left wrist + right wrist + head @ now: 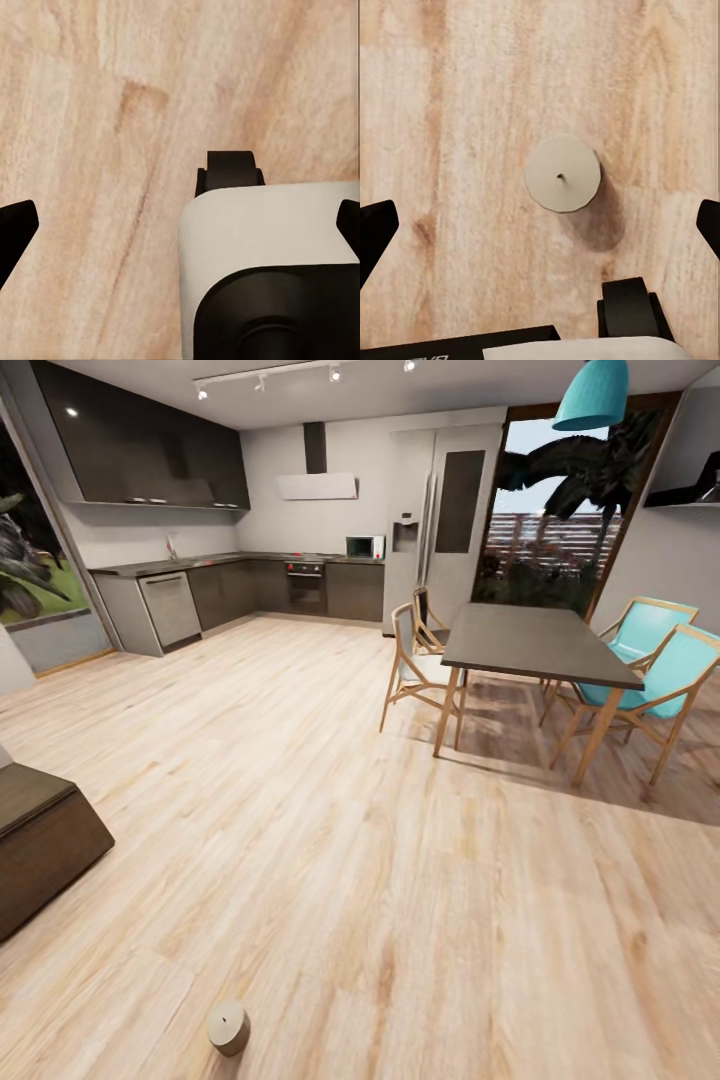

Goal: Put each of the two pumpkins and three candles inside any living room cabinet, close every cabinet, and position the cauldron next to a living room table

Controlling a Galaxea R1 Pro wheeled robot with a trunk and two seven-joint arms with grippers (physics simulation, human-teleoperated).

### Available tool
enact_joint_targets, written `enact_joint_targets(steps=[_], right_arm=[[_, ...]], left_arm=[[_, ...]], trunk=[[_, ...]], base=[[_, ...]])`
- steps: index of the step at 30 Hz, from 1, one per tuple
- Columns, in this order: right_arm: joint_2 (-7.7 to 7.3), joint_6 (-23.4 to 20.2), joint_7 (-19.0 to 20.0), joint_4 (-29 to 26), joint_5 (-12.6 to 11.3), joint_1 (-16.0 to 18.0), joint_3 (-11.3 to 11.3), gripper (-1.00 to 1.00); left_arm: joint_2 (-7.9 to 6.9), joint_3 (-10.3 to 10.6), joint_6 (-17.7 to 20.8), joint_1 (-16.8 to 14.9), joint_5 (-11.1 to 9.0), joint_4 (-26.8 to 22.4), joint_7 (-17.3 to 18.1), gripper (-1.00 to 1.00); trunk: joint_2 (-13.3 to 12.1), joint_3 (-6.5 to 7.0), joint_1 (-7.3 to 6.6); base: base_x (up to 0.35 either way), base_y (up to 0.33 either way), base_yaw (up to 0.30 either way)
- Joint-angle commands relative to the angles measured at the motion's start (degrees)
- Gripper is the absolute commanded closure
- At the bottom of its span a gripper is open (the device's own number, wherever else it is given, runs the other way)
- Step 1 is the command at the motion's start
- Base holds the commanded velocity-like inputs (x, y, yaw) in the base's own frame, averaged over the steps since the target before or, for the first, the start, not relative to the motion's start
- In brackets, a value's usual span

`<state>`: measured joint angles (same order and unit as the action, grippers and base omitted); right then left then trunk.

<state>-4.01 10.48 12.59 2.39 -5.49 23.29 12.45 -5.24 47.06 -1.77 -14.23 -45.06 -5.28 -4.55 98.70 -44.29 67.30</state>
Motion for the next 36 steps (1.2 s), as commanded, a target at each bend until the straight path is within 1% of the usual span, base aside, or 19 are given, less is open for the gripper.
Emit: enact_joint_targets(steps=[1,20,36], right_arm=[[-0.03,0.3,0.4,0.3,-0.6,0.1,0.1,-1.00],[-0.03,0.3,0.4,0.3,-0.6,0.1,0.1,-1.00],[0.00,0.5,0.5,0.2,-0.7,0.1,0.1,-1.00]], left_arm=[[-0.03,0.5,-0.1,0.0,-0.4,-0.1,-0.3,-1.00],[-0.03,0.4,0.0,0.0,-0.5,-0.2,-0.4,-1.00],[-0.12,0.5,0.0,0.0,-0.4,-0.2,-0.3,-1.00]], trunk=[[0.0,-0.05,-0.01],[0.0,-0.05,-0.01],[6.4,-2.89,3.51]], base=[[0.000,-0.035,0.000],[0.009,-0.023,0.000],[0.000,0.000,0.000]])
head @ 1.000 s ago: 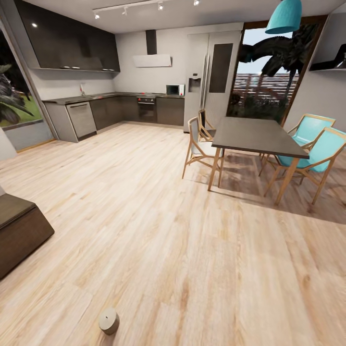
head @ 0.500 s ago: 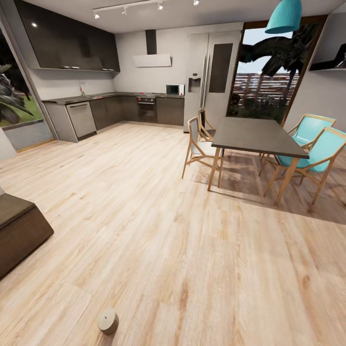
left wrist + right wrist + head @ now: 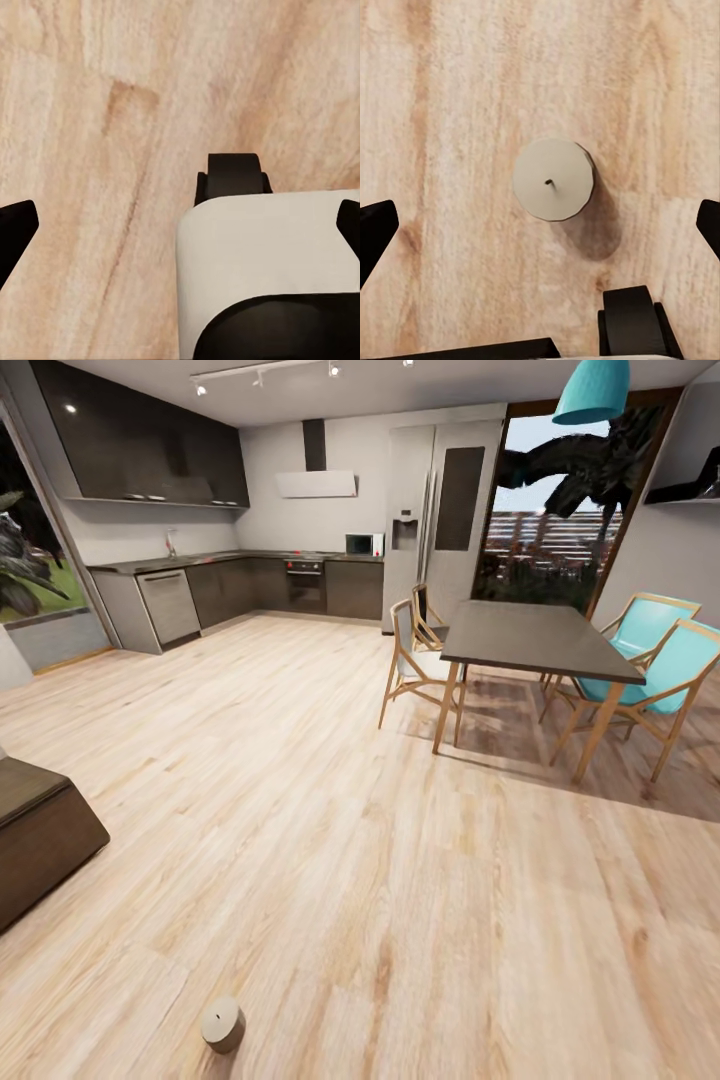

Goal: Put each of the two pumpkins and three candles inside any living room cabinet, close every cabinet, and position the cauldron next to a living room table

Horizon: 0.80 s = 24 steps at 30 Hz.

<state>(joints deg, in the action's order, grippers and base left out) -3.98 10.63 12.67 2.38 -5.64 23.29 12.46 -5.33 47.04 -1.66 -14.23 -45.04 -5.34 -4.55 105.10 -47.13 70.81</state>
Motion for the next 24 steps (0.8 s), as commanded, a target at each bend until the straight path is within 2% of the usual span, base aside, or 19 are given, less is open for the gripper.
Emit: enact_joint_targets(steps=[1,5,7,10,12,13,14,16,18,20,22,24], right_arm=[[-0.04,0.3,0.4,0.3,-0.6,0.1,0.1,-1.00],[-0.06,0.3,0.4,0.3,-0.6,0.1,0.1,-1.00],[-0.06,0.3,0.4,0.2,-0.5,0.1,0.1,-1.00],[-0.06,0.3,0.4,0.2,-0.4,0.1,0.1,-1.00],[-0.06,0.3,0.4,0.1,-0.3,0.1,0.1,-1.00],[-0.03,0.3,0.5,-0.2,-0.3,0.1,0.0,-1.00],[-0.02,0.3,0.5,-0.2,-0.3,0.1,0.0,-1.00],[0.01,0.1,0.4,-0.5,-0.3,0.1,0.0,-1.00],[0.02,-0.1,0.4,-0.6,-0.4,0.1,0.0,-1.00],[-0.02,-0.4,0.5,-0.7,-0.4,0.1,0.1,-1.00],[0.00,-1.0,0.4,-1.0,-0.3,0.2,0.2,-1.00],[0.00,-3.0,0.1,-2.0,-0.3,0.5,0.2,-1.00]], left_arm=[[-0.03,0.5,-0.1,0.0,-0.4,-0.1,-0.3,-1.00],[0.05,0.6,-0.2,0.0,-0.4,-0.5,0.0,-1.00],[-0.14,0.7,-0.2,0.0,-0.5,-2.3,0.3,-1.00],[-0.98,0.5,0.3,0.1,-0.6,-6.5,0.4,-1.00],[-2.55,0.2,1.5,0.1,-1.0,-10.7,0.5,-1.00],[-3.95,0.0,4.6,0.0,-1.2,-14.8,0.5,-1.00],[-4.42,-0.1,6.3,-0.1,-1.2,-16.4,0.4,-1.00],[-6.25,-1.1,15.7,-0.7,-1.5,-24.1,0.1,-1.00],[-7.18,-4.9,25.1,-2.4,-1.6,-31.4,-0.2,-1.00],[-7.31,-10.5,32.3,-4.5,-1.3,-36.9,-1.0,-1.00],[-6.98,-14.7,37.3,-7.2,-1.2,-41.1,-2.3,-1.00],[-6.12,-16.8,41.1,-10.0,-1.4,-44.1,-4.2,-1.00]], trunk=[[0.4,-0.23,0.22],[2.0,-0.94,1.10],[2.8,-1.30,1.54],[4.0,-1.84,2.20],[4.8,-2.20,2.64],[5.2,-2.38,2.85],[5.7,-2.56,3.07],[6.5,-2.92,3.51],[7.3,-3.27,3.95],[8.1,-3.63,4.39],[8.9,-3.99,4.83],[9.7,-4.35,5.27]], base=[[0.000,0.000,0.000],[0.000,0.000,0.000],[0.000,0.000,0.000],[0.000,0.000,0.000],[0.000,0.000,0.000],[0.000,0.000,0.000],[0.000,0.000,0.000],[0.000,0.000,0.000],[0.000,0.000,0.000],[0.000,0.000,0.000],[0.000,0.000,0.000],[0.000,0.000,0.000]])
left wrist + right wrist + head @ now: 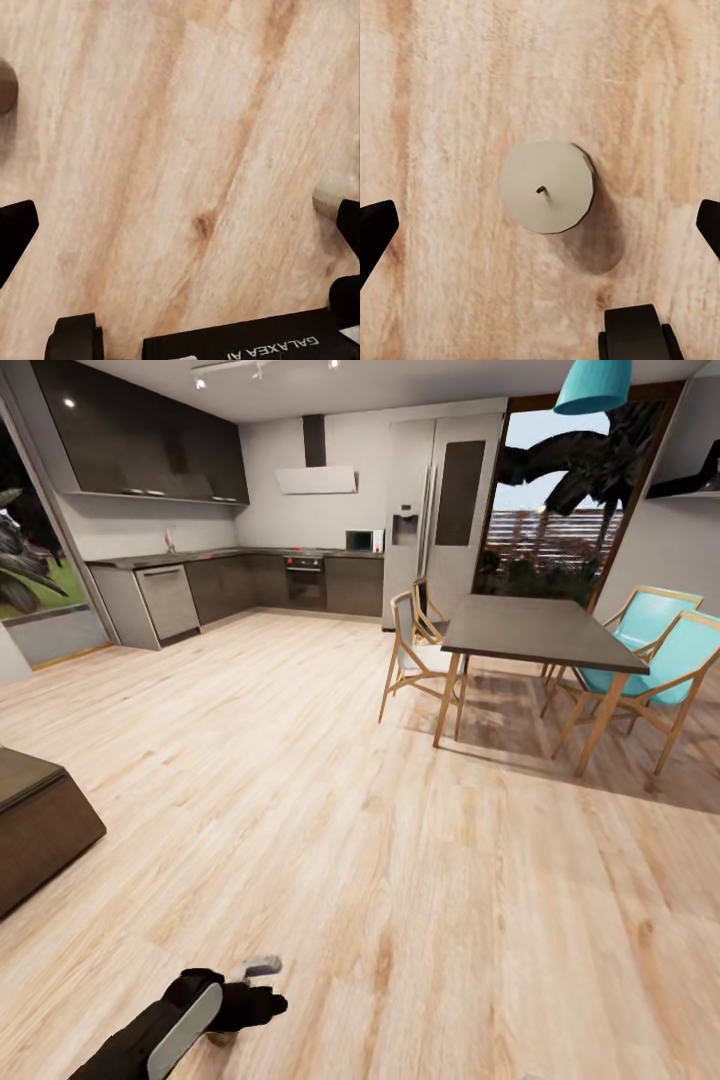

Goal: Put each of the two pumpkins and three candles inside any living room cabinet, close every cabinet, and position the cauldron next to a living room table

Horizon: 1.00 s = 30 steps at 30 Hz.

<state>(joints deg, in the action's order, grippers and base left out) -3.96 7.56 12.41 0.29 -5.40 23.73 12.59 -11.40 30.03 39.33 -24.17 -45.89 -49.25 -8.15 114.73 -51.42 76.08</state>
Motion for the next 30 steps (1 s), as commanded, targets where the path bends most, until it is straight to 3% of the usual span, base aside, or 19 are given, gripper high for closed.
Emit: enact_joint_targets(steps=[1,3,6,9,15,20,30], right_arm=[[-0.02,-1.4,-0.2,-0.7,-0.5,0.2,0.1,-1.00],[-0.01,-3.8,-1.4,-2.6,-0.5,0.4,0.1,-1.00],[0.00,-8.2,-4.6,-7.9,-0.3,0.3,0.0,-1.00],[0.08,-11.2,-6.6,-11.6,1.4,0.3,-0.1,-1.00],[2.11,-12.6,-9.1,-12.7,5.7,0.3,-0.1,-1.00],[3.77,-12.7,-12.0,-12.9,6.6,0.3,-0.1,-1.00],[5.19,-14.0,-12.8,-12.9,7.9,0.7,-0.1,-1.00]], left_arm=[[0.49,-0.3,1.5,-1.3,-0.7,-1.0,-1.6,-1.00],[1.65,-0.9,2.7,-2.9,-0.8,-1.9,-3.0,-1.00],[4.54,-1.3,3.6,-4.9,-0.8,-2.6,-5.8,-1.00],[5.84,-1.4,3.8,-6.4,-0.8,-2.8,-8.1,-1.00],[6.49,-2.1,3.4,-7.3,-0.5,-2.1,-9.2,-1.00],[6.50,-2.1,3.3,-7.4,-0.4,-1.9,-9.5,-1.00],[6.52,-2.2,3.4,-7.4,-0.3,-2.2,-10.0,-1.00]], trunk=[[0.4,-0.24,0.22],[1.2,-0.60,0.66],[2.4,-1.14,1.32],[3.6,-1.68,1.98],[6.1,-2.76,3.29],[8.1,-3.66,4.39],[12.1,-5.45,6.59]], base=[[0.000,0.000,0.000],[0.000,0.000,0.000],[0.000,0.000,0.000],[0.000,0.000,0.000],[0.000,0.000,0.000],[0.000,0.000,0.000],[0.000,0.000,0.000]])
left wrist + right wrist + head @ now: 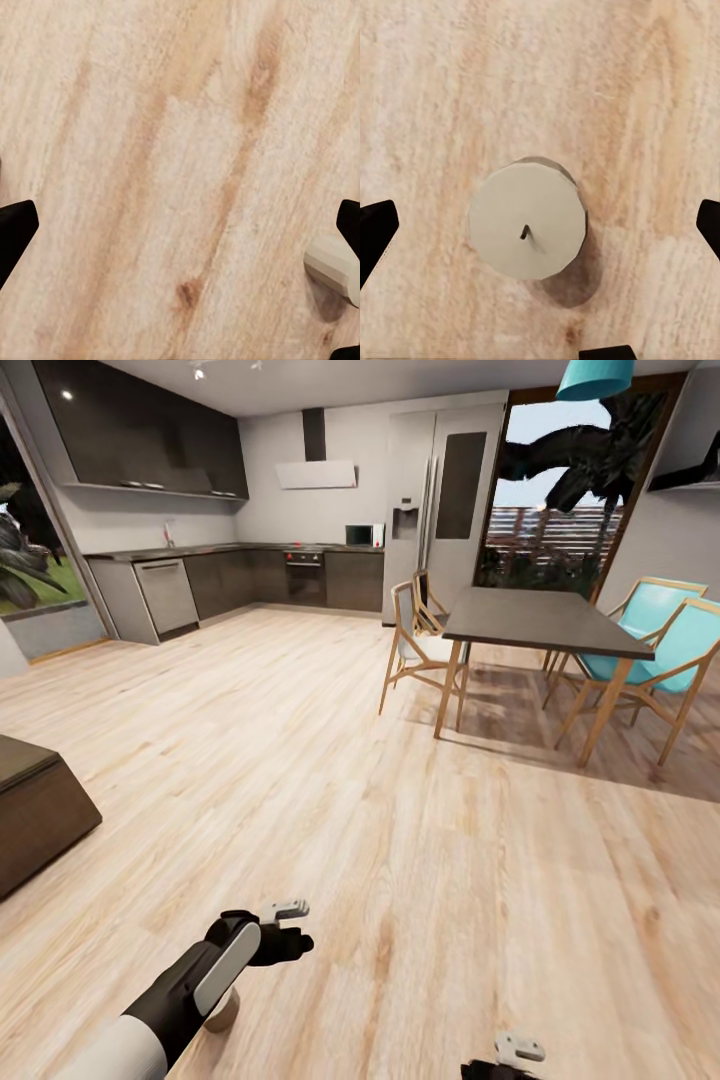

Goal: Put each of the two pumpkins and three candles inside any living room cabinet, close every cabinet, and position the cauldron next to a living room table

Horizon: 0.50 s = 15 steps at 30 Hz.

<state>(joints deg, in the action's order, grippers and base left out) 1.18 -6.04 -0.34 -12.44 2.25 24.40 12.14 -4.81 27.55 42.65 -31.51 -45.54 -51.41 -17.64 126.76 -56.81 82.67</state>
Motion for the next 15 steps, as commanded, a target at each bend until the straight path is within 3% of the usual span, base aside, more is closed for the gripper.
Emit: enact_joint_targets(steps=[1,8,12,15], right_arm=[[0.32,-0.7,-0.1,-0.2,0.3,0.1,0.3,-1.00],[1.72,-5.2,-2.5,-0.4,0.2,3.2,0.3,-1.00],[2.01,-10.1,-3.0,-0.4,0.1,6.9,0.3,-1.00],[2.05,-14.0,-3.1,-0.4,0.1,9.6,0.3,-1.00]], left_arm=[[-0.13,0.2,0.0,0.0,-0.6,-0.2,-0.5,-1.00],[-0.59,-0.4,0.1,0.0,-0.6,-0.6,-0.4,-1.00],[-0.79,-2.9,0.1,0.0,-0.5,-0.9,-0.3,-1.00],[-0.85,-3.4,0.1,0.0,-0.4,-1.0,-0.3,-1.00]], trunk=[[0.4,-0.23,0.22],[3.2,-1.49,1.75],[4.8,-2.21,2.63],[6.1,-2.75,3.29]], base=[[0.000,0.000,0.000],[0.000,0.000,0.000],[0.000,0.000,0.000],[0.000,0.000,0.000]])
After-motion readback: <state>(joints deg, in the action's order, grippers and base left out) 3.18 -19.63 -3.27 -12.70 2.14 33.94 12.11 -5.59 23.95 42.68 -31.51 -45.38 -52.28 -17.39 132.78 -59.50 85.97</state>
